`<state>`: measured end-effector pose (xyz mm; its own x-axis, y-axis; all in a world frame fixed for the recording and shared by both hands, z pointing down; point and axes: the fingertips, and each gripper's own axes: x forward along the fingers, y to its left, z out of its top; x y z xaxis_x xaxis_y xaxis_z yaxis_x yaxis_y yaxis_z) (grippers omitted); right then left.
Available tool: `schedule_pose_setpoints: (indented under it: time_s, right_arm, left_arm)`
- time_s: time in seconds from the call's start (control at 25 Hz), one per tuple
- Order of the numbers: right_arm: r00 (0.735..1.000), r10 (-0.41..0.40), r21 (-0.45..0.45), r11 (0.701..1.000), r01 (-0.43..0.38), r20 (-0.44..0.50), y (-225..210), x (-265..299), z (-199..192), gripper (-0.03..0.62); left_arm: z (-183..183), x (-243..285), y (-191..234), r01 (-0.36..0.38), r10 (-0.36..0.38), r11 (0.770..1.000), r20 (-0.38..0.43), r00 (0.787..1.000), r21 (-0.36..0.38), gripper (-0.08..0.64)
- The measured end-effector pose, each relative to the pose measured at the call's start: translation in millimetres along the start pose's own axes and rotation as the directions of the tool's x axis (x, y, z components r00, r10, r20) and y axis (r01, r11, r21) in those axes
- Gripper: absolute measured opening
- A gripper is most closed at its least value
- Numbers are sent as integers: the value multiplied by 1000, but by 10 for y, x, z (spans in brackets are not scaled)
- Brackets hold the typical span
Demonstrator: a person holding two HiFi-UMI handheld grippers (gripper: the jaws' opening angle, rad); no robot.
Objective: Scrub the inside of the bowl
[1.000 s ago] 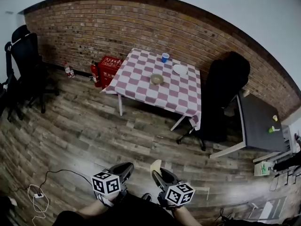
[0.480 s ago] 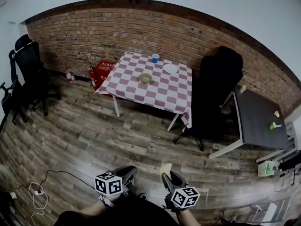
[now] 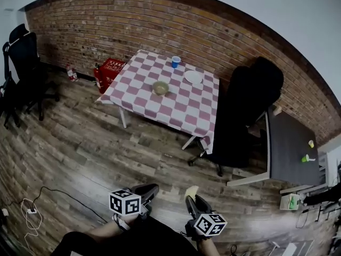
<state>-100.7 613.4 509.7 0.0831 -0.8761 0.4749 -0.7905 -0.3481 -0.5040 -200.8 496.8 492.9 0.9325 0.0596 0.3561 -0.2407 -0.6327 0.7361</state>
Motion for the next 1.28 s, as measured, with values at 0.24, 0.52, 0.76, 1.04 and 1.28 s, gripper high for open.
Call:
schedule_pose_setpoints:
  time_s: [0.24, 0.52, 0.76, 1.04, 1.28]
  right_arm:
    - [1000, 2, -8, 1000, -2, 5, -74, 672, 618, 155]
    - [997, 55, 0, 998, -55, -55, -89, 1249, 890, 155]
    - [986, 118, -50, 991, -124, -116, -322, 1849, 1275, 155]
    - [957, 255, -148, 950, -274, -136, -514, 2387, 2189, 155]
    - [930, 310, -171, 923, -344, -198, -721, 2749, 2540, 155]
  left_arm:
    - [660, 364, 279, 7, -7, 1000, 4, 1000, 12, 48]
    - [1083, 544, 648, -60, 62, 997, 28, 998, -44, 48]
    - [1448, 885, 863, -118, 126, 989, 76, 989, -94, 48]
    - [2238, 1418, 778, -185, 199, 979, 208, 958, -84, 48]
    - [2554, 1866, 754, -186, 209, 976, 250, 946, -114, 48]
